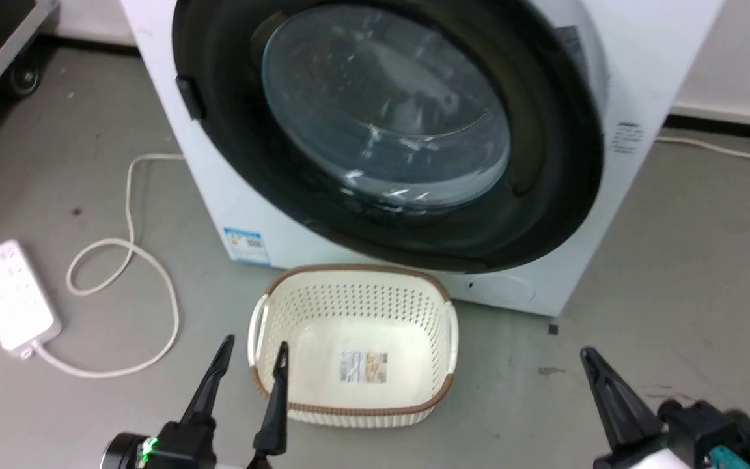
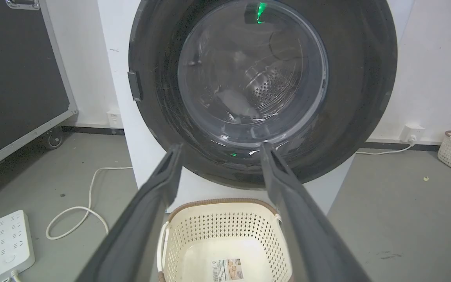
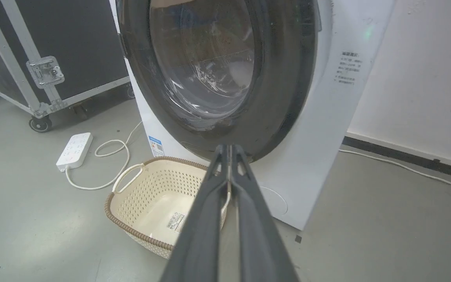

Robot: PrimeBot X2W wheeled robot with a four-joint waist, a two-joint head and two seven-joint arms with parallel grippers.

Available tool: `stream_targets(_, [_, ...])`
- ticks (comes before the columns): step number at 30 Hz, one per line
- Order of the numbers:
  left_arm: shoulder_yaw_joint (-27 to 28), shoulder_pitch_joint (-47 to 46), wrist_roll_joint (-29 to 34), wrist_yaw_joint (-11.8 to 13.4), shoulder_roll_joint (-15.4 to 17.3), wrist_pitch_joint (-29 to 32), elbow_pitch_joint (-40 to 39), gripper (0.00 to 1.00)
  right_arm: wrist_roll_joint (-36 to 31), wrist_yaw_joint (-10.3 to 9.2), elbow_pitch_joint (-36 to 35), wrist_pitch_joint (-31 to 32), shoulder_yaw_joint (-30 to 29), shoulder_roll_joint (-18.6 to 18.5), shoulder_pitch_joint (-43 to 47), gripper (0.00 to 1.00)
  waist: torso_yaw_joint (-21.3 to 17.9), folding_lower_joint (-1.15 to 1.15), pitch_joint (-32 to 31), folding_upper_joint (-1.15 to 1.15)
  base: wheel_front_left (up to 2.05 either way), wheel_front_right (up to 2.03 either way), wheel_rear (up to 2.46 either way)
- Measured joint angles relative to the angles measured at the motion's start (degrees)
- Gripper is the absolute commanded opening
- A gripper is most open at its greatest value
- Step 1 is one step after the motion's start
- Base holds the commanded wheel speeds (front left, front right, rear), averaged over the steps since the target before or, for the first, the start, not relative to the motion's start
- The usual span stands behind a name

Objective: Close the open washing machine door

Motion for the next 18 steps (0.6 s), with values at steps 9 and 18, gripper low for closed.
stream_targets(9, [-3.23,-3.92,1.85,-0.43,-0.93,0.00,0.69,1.00,2.47,0.00,0.13,4.34,3.85,-6.94,-13.84,0.00,3.68,0.01,6.26,0.00,0.00,0.00,0.00])
stream_targets(18, [-7.16,-8.57,1.82,1.52,-1.23,0.00,1.27,1.00,14.51,0.19,11.67,11.89,6.60,-17.89,-36.65,0.00,7.24,0.01,15.79,0.00,0.00,0.00,0.00])
